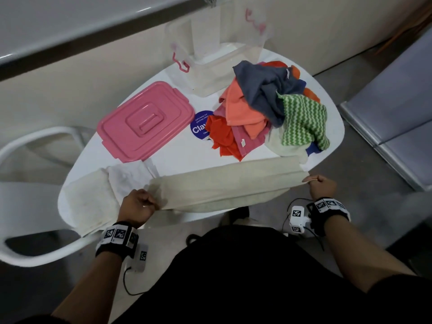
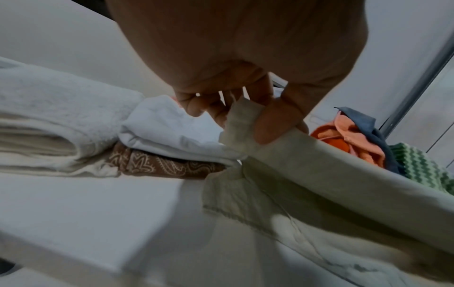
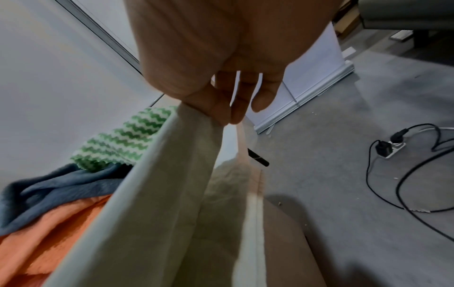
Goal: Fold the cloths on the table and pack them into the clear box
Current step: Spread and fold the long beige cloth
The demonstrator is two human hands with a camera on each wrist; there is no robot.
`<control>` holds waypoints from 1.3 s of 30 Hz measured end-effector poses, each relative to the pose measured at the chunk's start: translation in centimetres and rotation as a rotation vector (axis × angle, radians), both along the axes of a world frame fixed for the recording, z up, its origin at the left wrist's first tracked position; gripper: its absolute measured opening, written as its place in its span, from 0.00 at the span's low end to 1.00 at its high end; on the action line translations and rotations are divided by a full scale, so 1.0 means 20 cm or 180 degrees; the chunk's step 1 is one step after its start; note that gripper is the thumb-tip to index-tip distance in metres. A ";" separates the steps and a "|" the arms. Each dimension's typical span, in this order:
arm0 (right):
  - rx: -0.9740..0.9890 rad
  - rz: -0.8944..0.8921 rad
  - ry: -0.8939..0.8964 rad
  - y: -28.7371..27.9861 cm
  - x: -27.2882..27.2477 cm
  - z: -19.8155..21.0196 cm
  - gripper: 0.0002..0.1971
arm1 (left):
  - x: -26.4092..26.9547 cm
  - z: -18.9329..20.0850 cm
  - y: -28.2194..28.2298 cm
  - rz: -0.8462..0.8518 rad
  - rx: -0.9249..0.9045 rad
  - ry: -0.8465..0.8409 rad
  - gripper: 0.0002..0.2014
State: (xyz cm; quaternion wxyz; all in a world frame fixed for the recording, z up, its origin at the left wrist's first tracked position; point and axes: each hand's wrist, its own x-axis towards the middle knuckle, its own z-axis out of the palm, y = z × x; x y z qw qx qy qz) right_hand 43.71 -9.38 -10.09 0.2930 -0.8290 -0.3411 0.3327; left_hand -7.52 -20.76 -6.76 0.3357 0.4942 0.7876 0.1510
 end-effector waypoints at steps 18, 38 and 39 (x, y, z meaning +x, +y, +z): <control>-0.0564 0.0236 0.0598 0.12 -0.12 -0.07 0.50 | 0.20 -0.12 0.07 0.1139 -0.0286 0.0397 0.37; -0.0902 0.0744 -0.0065 0.24 -0.08 -0.03 0.33 | 0.26 -0.23 0.02 0.1654 -0.0162 -0.0615 0.15; -0.0928 0.0767 -0.0128 0.25 -0.09 -0.04 0.32 | 0.27 -0.22 0.01 0.1597 -0.0305 -0.0626 0.18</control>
